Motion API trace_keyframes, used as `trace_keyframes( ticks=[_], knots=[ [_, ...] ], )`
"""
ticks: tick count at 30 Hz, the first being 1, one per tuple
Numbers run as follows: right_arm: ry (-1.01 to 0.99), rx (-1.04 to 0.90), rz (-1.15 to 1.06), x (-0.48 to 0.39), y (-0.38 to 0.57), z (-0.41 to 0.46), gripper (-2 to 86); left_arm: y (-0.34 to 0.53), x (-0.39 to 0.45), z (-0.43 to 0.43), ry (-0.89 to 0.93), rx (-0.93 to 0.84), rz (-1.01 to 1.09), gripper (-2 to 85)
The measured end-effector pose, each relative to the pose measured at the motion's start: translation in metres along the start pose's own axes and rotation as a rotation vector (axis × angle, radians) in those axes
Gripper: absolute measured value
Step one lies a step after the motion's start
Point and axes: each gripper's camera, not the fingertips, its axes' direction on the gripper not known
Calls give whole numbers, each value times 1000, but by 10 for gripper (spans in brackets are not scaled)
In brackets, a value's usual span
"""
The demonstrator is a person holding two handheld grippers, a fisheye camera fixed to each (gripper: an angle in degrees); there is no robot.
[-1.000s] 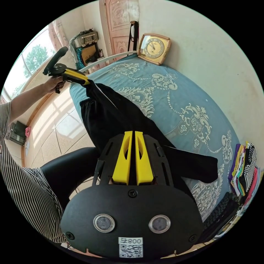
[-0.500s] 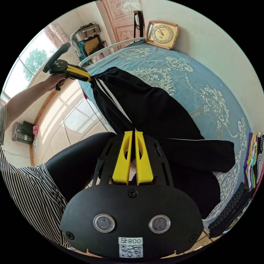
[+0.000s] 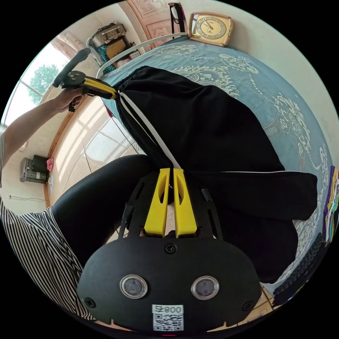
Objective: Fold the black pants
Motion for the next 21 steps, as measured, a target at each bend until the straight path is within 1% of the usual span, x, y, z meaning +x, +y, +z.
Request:
trace_keyframes(
  ticks=[14, 19, 21],
  knots=[
    [-12, 12, -11, 31, 26, 28, 17, 14, -2, 53, 63, 30, -84, 12],
    [-20, 43, 8, 45, 38, 33, 19, 34, -2, 57, 173, 199, -205, 21],
    [-32, 48, 18, 52, 42, 34, 20, 36, 8, 60, 173, 233, -209, 28]
  ],
)
